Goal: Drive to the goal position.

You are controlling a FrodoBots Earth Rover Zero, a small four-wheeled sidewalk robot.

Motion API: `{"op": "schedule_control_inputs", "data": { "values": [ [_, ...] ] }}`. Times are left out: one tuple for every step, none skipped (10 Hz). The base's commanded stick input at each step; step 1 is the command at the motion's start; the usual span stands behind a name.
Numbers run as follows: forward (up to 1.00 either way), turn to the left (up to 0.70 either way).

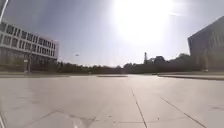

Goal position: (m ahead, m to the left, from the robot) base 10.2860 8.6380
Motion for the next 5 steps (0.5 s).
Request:
{"op": "schedule_control_inputs", "data": {
  "values": [
    [0.05, 0.04],
    [0.05, 0.04],
    [0.05, 0.04],
    [0.05, 0.04],
    [0.05, 0.04]
  ]
}}
